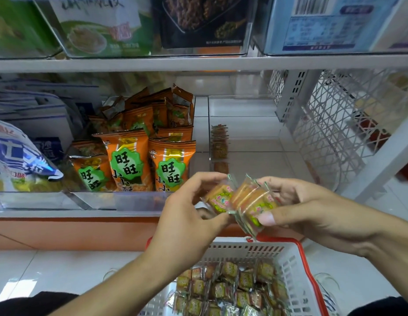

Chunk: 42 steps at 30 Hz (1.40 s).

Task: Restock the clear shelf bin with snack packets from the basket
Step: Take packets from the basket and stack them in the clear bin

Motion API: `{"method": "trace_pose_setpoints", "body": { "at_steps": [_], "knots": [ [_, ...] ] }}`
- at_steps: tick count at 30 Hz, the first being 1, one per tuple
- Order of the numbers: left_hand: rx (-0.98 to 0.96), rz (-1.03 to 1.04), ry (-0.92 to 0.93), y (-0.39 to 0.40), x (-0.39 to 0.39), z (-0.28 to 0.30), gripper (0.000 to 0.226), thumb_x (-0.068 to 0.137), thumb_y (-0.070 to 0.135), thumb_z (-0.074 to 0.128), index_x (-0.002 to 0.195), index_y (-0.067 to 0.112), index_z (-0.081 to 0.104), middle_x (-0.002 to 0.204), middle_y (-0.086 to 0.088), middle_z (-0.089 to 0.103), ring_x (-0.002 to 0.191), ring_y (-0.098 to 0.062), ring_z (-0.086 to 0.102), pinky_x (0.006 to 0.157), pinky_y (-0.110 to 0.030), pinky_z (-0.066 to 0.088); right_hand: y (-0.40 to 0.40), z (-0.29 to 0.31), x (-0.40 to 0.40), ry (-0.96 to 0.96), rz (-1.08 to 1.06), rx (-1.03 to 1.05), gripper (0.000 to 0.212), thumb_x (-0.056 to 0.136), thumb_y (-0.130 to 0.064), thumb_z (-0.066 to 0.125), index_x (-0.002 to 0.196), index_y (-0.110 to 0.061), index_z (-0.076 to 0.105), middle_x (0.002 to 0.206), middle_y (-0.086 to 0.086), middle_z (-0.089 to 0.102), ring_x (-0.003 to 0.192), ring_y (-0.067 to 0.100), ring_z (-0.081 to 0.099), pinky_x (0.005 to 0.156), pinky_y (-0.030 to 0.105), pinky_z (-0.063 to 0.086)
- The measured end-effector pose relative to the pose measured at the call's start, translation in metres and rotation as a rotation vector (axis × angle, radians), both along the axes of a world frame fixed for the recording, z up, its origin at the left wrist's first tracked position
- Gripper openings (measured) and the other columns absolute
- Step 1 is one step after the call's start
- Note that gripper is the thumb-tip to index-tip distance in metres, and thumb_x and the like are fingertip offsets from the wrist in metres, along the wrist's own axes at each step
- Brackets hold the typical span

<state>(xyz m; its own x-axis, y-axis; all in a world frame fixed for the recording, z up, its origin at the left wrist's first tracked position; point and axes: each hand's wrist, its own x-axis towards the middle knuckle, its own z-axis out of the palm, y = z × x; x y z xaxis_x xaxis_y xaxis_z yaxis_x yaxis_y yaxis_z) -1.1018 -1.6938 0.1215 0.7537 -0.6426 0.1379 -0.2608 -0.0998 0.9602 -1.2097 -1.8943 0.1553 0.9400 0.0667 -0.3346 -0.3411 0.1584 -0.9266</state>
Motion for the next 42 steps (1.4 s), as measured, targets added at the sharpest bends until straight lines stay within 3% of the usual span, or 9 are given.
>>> {"method": "trace_pose_setpoints", "body": {
  "at_steps": [4,9,17,23,26,29,34,38,42],
  "knots": [
    [0.003,-0.090,0.065,0.000,0.000,0.000,0.062,0.080,-0.005,0.077,0.125,0.034,0.063,0.117,0.017,0.070,0.066,-0.001,0.065,0.070,-0.016,0.053,0.001,-0.002,0.003,0.014,-0.061,0.027,0.055,0.074,0.009,0.080,0.125,0.000,0.060,0.123,0.022,0.069,0.111,0.032,0.068,0.100,0.039,0.054],
    [0.026,-0.124,0.085,0.000,0.002,-0.005,0.072,0.079,-0.004,0.080,0.136,0.034,0.058,0.125,0.021,0.067,0.104,-0.008,0.072,0.087,-0.019,0.057,-0.001,-0.008,0.006,-0.029,-0.125,-0.034,0.069,0.066,0.006,0.079,0.131,-0.013,0.062,0.127,0.010,0.070,0.112,0.026,0.070,0.090,0.030,0.059],
    [-0.009,-0.253,0.184,-0.008,0.002,-0.006,0.092,0.091,-0.010,0.066,0.157,0.040,0.025,0.147,0.029,0.048,0.132,0.005,0.053,0.102,-0.020,0.050,-0.001,-0.007,0.016,-0.132,0.022,-0.260,0.080,0.075,-0.002,0.083,0.144,-0.023,0.049,0.133,-0.002,0.068,0.124,0.019,0.064,0.107,0.036,0.049],
    [0.157,-0.125,-0.259,-0.013,0.007,0.001,0.083,0.093,0.016,0.061,0.158,0.045,0.019,0.159,0.030,0.025,0.146,0.012,0.023,0.120,-0.016,0.023,-0.016,0.003,0.035,-0.301,-0.217,-0.575,0.066,0.065,-0.015,0.089,0.124,-0.028,0.062,0.113,-0.004,0.075,0.106,0.012,0.071,0.097,0.023,0.053],
    [0.376,-0.096,-0.450,-0.011,0.008,-0.006,0.090,0.095,0.032,0.066,0.160,0.045,0.005,0.163,0.034,-0.015,0.153,0.005,-0.003,0.113,-0.014,0.004,-0.039,0.000,0.058,-0.208,-0.340,-0.809,0.065,0.065,-0.013,0.090,0.122,-0.028,0.062,0.109,-0.006,0.074,0.100,0.007,0.071,0.090,0.016,0.051],
    [0.489,-0.100,-0.344,-0.013,0.009,-0.014,0.101,0.095,0.037,0.067,0.159,0.043,-0.011,0.159,0.030,-0.034,0.154,-0.003,0.008,0.108,-0.017,0.017,-0.048,-0.015,0.086,0.023,-0.073,-0.782,0.060,0.074,-0.004,0.083,0.129,-0.015,0.062,0.120,0.005,0.071,0.108,0.013,0.066,0.098,0.029,0.050],
    [0.456,-0.080,-0.313,-0.018,0.020,-0.012,0.102,0.094,0.034,0.068,0.161,0.036,-0.010,0.168,0.022,-0.011,0.154,-0.001,0.001,0.117,-0.019,0.003,-0.044,-0.051,0.123,0.374,0.363,-0.734,0.020,0.094,-0.009,0.061,0.111,-0.001,0.068,0.109,0.011,0.065,0.104,0.022,0.058,0.097,0.034,0.045],
    [0.458,-0.107,-0.311,-0.019,0.023,-0.012,0.103,0.093,0.036,0.069,0.160,0.037,-0.009,0.168,0.023,-0.007,0.155,-0.003,0.002,0.124,-0.026,0.011,-0.040,-0.055,0.140,0.489,0.422,-0.654,0.015,0.095,-0.007,0.057,0.085,-0.014,0.067,0.099,0.005,0.066,0.104,0.020,0.055,0.095,0.031,0.044],
    [0.462,-0.107,-0.302,-0.021,0.025,-0.012,0.103,0.093,0.035,0.069,0.160,0.038,-0.009,0.167,0.024,-0.009,0.156,-0.006,0.005,0.126,-0.034,0.018,-0.037,-0.057,0.147,0.390,0.377,-0.836,0.014,0.091,-0.011,0.067,0.105,-0.009,0.068,0.112,0.006,0.067,0.115,0.021,0.058,0.112,0.040,0.042]
  ]
}}
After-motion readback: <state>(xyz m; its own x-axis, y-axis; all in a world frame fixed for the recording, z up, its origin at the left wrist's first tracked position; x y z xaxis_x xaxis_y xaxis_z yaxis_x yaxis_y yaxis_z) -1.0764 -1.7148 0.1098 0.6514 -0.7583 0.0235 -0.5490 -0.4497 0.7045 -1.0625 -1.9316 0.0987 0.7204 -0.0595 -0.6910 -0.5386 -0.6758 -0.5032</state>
